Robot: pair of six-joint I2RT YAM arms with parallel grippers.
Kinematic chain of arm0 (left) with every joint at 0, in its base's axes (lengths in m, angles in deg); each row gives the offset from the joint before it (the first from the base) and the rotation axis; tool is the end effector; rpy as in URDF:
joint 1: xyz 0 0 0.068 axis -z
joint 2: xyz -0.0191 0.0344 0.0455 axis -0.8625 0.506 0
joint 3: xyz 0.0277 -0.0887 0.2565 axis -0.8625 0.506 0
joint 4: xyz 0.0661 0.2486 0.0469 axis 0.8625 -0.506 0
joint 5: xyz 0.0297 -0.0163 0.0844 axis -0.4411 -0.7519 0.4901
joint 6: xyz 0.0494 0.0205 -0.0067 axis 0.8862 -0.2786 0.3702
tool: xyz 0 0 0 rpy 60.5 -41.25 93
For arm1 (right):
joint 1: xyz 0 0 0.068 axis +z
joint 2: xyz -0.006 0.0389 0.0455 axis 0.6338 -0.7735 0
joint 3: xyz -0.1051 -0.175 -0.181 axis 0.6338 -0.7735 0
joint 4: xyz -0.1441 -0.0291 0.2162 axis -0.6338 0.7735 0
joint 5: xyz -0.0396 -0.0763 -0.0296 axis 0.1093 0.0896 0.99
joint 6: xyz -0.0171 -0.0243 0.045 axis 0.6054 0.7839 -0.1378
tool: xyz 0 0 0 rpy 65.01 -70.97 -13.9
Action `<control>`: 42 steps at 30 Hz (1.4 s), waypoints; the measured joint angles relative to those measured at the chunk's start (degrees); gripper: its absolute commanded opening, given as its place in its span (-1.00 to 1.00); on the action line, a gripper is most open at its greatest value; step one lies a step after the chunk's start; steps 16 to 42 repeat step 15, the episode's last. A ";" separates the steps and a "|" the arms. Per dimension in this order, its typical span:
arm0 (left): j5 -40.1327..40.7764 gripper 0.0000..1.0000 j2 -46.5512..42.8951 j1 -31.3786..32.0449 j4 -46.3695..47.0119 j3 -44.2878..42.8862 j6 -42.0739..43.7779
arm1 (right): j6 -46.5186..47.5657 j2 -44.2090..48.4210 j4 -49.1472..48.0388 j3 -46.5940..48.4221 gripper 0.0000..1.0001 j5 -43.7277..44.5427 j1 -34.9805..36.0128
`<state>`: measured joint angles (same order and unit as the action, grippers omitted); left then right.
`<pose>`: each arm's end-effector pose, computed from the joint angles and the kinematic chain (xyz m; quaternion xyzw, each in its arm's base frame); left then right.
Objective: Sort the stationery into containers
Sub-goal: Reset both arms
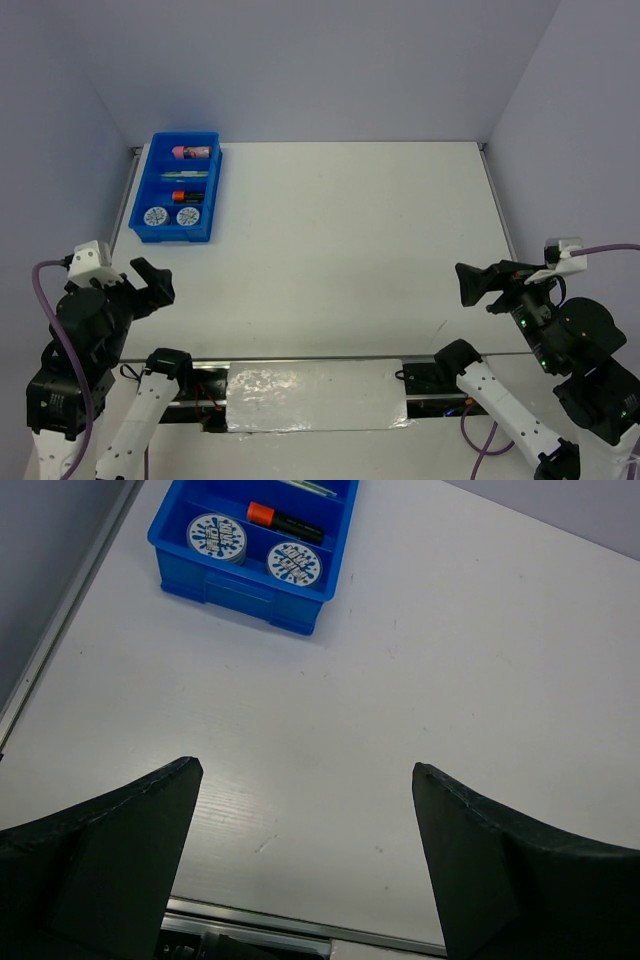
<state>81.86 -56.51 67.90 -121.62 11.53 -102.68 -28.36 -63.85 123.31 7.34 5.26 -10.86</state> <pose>0.0190 0.0077 0.3816 -0.2069 0.7674 -0.0608 0.6038 -0.0051 -0.0153 0.4190 0.0010 0.7521 0.1174 0.6485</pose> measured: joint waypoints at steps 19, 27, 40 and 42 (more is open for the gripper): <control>1.16 0.99 2.01 0.00 0.85 0.68 -0.15 | -1.95 1.11 -1.95 -4.79 1.00 -1.03 0.00; 1.16 0.99 2.01 0.00 0.85 0.68 -0.15 | -1.95 1.11 -1.95 -4.79 1.00 -1.03 0.00; 1.16 0.99 2.01 0.00 0.85 0.68 -0.15 | -1.95 1.11 -1.95 -4.79 1.00 -1.03 0.00; 1.16 0.99 2.01 0.00 0.85 0.68 -0.15 | -1.95 1.11 -1.95 -4.79 1.00 -1.03 0.00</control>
